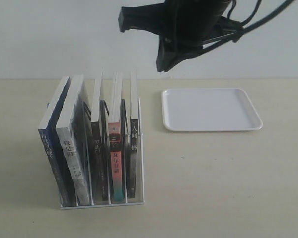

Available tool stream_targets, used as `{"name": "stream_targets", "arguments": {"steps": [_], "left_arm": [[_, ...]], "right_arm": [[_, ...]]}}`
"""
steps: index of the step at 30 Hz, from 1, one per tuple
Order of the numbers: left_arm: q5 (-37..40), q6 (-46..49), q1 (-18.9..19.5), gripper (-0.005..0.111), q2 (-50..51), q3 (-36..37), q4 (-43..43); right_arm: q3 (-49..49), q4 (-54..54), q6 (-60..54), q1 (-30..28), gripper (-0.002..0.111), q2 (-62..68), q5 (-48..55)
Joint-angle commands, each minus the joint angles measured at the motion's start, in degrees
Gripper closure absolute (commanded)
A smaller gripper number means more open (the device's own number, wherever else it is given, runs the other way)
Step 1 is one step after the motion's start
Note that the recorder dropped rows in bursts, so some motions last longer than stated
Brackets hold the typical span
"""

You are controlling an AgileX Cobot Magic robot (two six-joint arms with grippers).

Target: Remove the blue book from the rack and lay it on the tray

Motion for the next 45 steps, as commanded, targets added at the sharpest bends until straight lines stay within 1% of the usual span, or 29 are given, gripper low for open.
{"name": "stream_targets", "arguments": {"steps": [1, 2, 4, 7, 13, 23, 36, 37, 38, 40, 45], "left_arm": [[-0.66, 0.04, 0.06, 0.103, -0.18, -0.06, 0.03], [-0.66, 0.04, 0.06, 0.103, -0.18, -0.06, 0.03], [-0.66, 0.04, 0.06, 0.103, -0.18, -0.06, 0.03], [-0.66, 0.04, 0.06, 0.103, -0.18, -0.06, 0.03], [-0.66, 0.04, 0.06, 0.103, -0.18, -0.06, 0.03], [-0.66, 0.04, 0.06, 0.103, -0.18, -0.06, 0.03], [-0.66, 0.04, 0.06, 0.103, -0.18, -0.06, 0.03], [-0.66, 0.04, 0.06, 0.103, -0.18, -0.06, 0.03], [-0.66, 0.04, 0.06, 0.103, -0.18, -0.06, 0.03], [-0.66, 0.04, 0.06, 0.103, -0.18, -0.06, 0.03], [-0.66, 0.04, 0.06, 0.103, -0.18, -0.06, 0.03]], "right_arm": [[-3.72, 5.72, 0.15, 0.17, 0.077, 4.51, 2.80], [-3.71, 5.99, 0.15, 0.17, 0.073, 5.10, 2.91], [-3.71, 6.34, 0.15, 0.17, 0.074, 6.99, 3.82], [-3.71, 6.43, 0.28, 0.50, 0.082, 7.43, 2.80], [-3.71, 6.28, 1.24, 2.34, 0.082, 7.79, 2.18], [-3.61, 3.82, 3.56, 2.35, 0.082, 10.08, 3.68], [-3.61, 5.00, 4.59, 2.35, 0.083, 14.44, 3.82], [-3.61, 5.00, 4.59, 2.35, 0.085, 14.55, 3.82], [-3.61, 5.13, 4.88, 2.35, 0.091, 14.55, 3.82], [-3.61, 5.02, 4.71, 2.35, 0.109, 14.43, 3.82], [-3.61, 4.87, 4.56, 2.35, 0.108, 12.76, 3.82]]}}
